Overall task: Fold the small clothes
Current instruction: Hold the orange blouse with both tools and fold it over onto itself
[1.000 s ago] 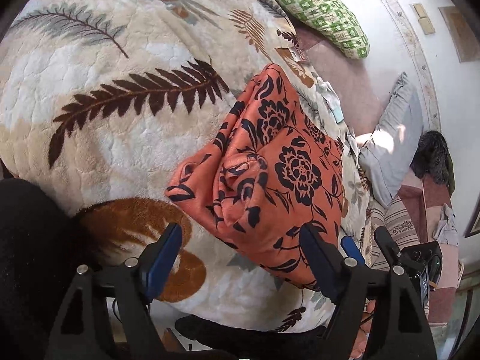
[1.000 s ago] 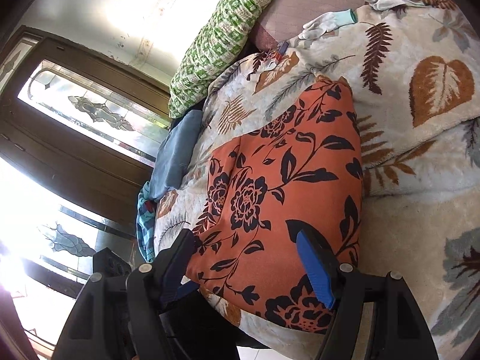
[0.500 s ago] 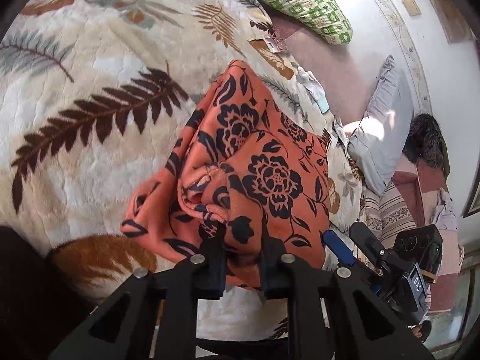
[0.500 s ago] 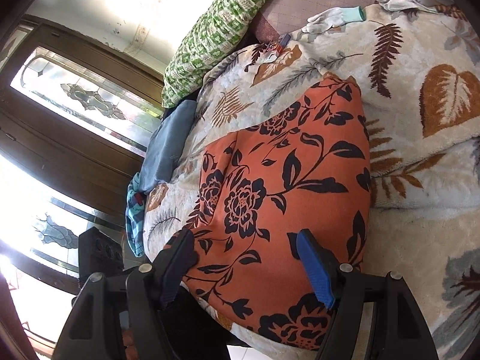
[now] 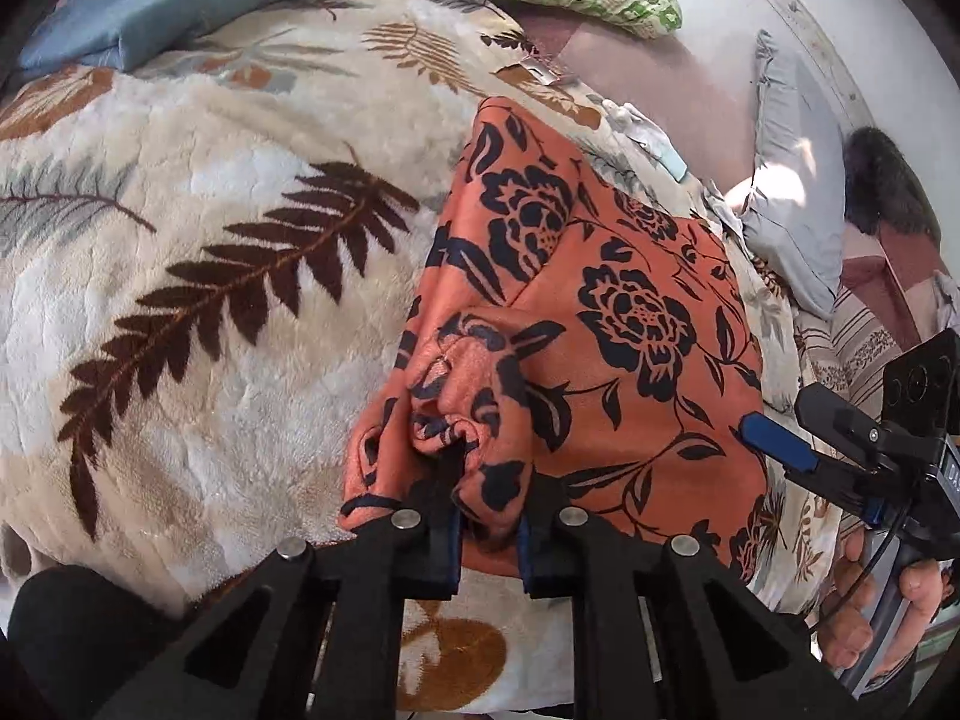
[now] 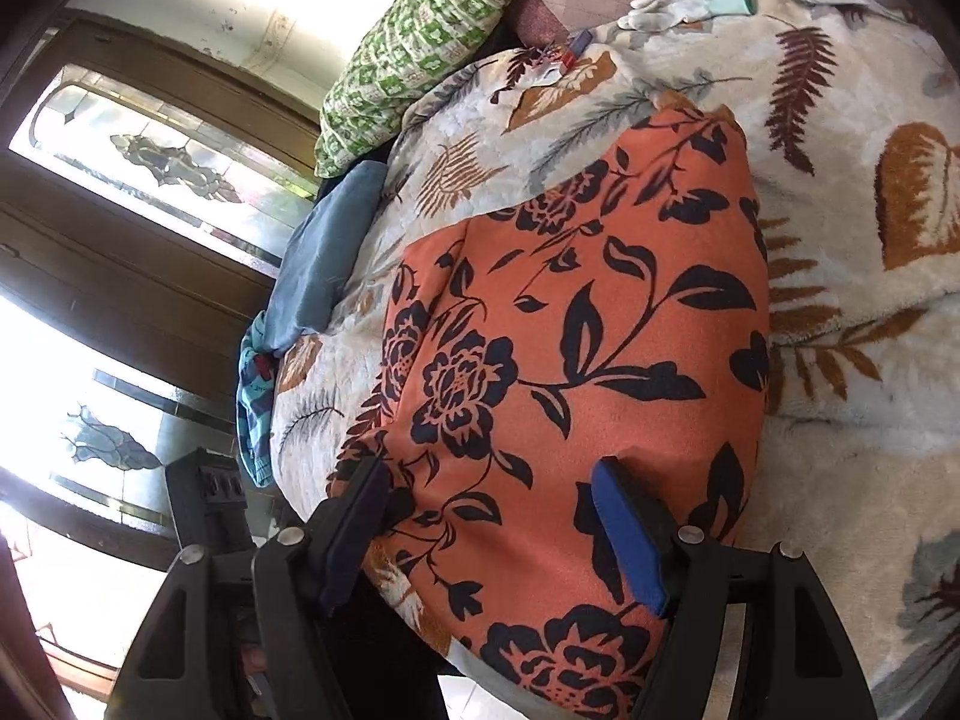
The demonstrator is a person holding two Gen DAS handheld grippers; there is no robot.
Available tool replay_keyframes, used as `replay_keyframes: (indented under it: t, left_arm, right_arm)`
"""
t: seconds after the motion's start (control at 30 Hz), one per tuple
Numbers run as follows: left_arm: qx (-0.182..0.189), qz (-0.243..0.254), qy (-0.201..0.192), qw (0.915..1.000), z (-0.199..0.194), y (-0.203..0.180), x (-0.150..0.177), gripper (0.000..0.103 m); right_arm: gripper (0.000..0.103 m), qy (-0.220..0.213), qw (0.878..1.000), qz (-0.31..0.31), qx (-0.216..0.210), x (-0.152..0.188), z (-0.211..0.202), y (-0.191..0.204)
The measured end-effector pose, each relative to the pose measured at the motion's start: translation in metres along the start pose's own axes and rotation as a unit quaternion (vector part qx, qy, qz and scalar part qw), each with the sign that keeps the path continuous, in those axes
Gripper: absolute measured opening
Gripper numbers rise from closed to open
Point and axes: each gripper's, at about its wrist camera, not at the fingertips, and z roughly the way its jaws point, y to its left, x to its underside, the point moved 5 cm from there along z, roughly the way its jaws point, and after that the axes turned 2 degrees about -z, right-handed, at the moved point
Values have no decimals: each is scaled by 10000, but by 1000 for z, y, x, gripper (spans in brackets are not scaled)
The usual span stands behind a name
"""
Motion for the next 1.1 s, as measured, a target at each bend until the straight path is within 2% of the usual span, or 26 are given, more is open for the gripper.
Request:
replay_keyframes:
  t: [0.13,0.2,0.23,0.27,0.3,0.4,0.53,0.57,0.63,0.67,0.7,0.77,0.83,0.87,0.93,0.97,1.0,1.03,1.1]
  left_arm:
    - [90,-75,16,9999,-2,1,-2,16]
    - [202,-165,15,9997,-4,3,-3,16]
    - [277,-242,41,9993,-6,4,-2,16]
    - [323,-318,66,9989,-5,7,-1,16]
    - [389,-417,98,9983,-5,10,0,17]
    - [827,-1025,219,9911,-4,28,3,21]
    - [1051,-1213,221,9868,-5,33,7,22]
    - [1142,-1327,240,9843,-5,37,8,22]
    - [1405,-1646,337,9757,-2,46,10,22]
    - [1508,-1798,384,9713,0,50,11,22]
    - [1573,-1870,389,9689,-1,52,12,22]
    - [1584,-1849,362,9692,-3,54,14,22]
    - [1528,-1787,342,9714,-2,52,15,22]
    - [1513,-1793,334,9715,-2,50,15,22]
    - [1545,-1801,347,9708,-2,48,15,23]
    - [1509,-1777,350,9718,-3,47,15,23]
    - [1468,-1734,358,9732,-2,44,12,25]
    - [1429,-1657,345,9752,-4,41,11,25]
    - [1328,-1496,329,9792,-5,37,10,26]
  right_arm:
    - [74,-85,9995,-141,-256,2,-15,11]
    - [79,37,9999,59,-88,13,-6,-6]
    - [79,250,9994,226,-63,20,5,-20]
    - [79,275,9988,372,-147,23,8,-29]
    - [78,131,9985,465,-260,22,2,-29]
    - [79,116,9985,399,-345,5,-7,-11]
    - [79,-75,9978,48,-658,-26,-9,14]
    - [79,-136,9976,148,-662,-33,-5,9]
    - [78,83,9975,688,-164,-38,21,-30]
    - [76,205,9914,1255,-296,-35,34,-53]
    - [76,-23,9840,1679,-591,-37,30,-63]
    - [76,-260,9783,1842,-915,-45,13,-57]
    - [76,-445,9823,1498,-1036,-56,-1,-45]
    - [77,-497,9840,1383,-1012,-61,-2,-45]
    - [78,-392,9862,1521,-533,-66,9,-68]
    - [75,-207,9812,1830,-573,-64,21,-83]
    - [74,-268,9740,2136,-712,-64,22,-90]
    - [74,-347,9729,2165,-739,-67,16,-86]
    - [75,-466,9830,1661,-622,-78,4,-65]
